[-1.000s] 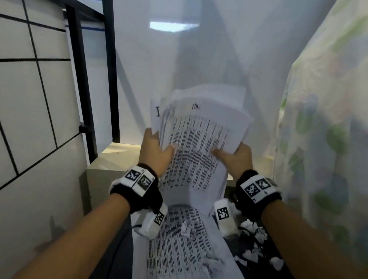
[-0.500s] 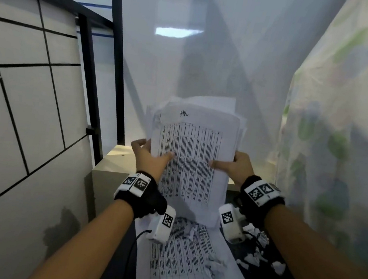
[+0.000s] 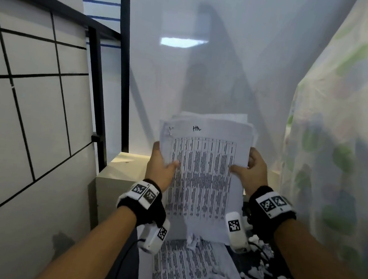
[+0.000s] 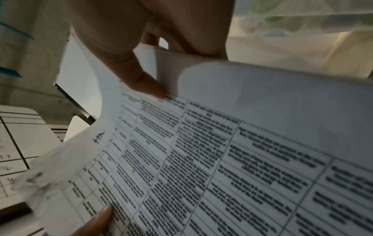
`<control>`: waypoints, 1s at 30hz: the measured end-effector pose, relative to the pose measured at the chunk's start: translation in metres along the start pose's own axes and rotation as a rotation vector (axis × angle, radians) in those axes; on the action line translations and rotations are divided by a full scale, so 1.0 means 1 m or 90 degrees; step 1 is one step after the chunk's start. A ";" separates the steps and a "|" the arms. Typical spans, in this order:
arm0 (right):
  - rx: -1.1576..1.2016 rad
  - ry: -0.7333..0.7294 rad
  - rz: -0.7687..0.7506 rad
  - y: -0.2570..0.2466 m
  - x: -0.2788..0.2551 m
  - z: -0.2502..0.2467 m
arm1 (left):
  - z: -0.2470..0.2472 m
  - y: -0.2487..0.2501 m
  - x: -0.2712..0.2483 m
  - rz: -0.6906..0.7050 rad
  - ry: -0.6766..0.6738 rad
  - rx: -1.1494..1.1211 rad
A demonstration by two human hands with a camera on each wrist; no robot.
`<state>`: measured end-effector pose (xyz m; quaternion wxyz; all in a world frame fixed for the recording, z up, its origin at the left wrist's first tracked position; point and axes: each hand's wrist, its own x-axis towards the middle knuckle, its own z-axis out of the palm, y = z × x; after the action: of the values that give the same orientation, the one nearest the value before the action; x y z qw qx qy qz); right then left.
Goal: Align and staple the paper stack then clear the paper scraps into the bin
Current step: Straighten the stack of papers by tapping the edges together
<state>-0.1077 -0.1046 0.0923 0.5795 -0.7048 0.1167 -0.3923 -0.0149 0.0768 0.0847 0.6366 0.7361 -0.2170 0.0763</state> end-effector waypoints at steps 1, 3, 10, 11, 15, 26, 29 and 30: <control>0.000 0.023 -0.013 -0.002 0.002 0.001 | 0.001 0.004 0.002 0.012 0.010 0.000; 0.053 0.066 -0.018 -0.006 0.008 0.001 | 0.001 0.011 0.008 0.037 0.036 -0.021; -0.033 -0.031 0.028 -0.009 0.005 0.013 | 0.002 0.002 0.005 0.037 -0.022 0.032; -0.048 -0.015 0.010 -0.013 0.006 0.016 | 0.002 0.002 0.007 0.042 -0.004 0.024; -0.011 0.031 0.002 -0.015 0.011 0.011 | -0.005 0.001 0.014 0.025 0.043 -0.025; -0.059 -0.026 0.119 0.028 -0.016 0.004 | -0.004 -0.037 -0.008 -0.072 -0.048 0.029; -0.127 -0.022 0.140 0.039 -0.027 0.007 | -0.008 -0.064 -0.018 -0.167 -0.156 0.121; -0.132 -0.010 0.135 0.039 -0.028 0.007 | -0.010 -0.077 -0.022 -0.208 -0.199 0.205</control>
<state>-0.1097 -0.0940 0.0452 0.5426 -0.7476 0.2259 -0.3093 -0.0007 0.0991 0.0083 0.4739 0.8559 -0.1763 -0.1082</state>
